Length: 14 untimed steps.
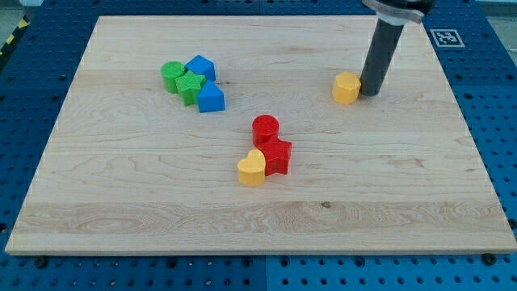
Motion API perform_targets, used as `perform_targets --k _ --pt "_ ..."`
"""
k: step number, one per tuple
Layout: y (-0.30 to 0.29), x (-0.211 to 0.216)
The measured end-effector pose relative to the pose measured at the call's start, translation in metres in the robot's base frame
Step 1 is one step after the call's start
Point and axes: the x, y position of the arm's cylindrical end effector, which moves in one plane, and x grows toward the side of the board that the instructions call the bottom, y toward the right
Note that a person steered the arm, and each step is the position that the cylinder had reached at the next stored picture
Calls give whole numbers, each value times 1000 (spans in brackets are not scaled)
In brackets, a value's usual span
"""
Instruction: Move the hexagon into the red star
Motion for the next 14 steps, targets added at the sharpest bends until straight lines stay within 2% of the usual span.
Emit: perform_targets --k 1,2,4,6,9,10,12,14 --pt "0 -6" --pt "0 -35" --pt "-5 -11" --pt "-25 -21" --pt "-89 -13" --pt "-106 -3" --pt "-138 57" --pt "-138 11"
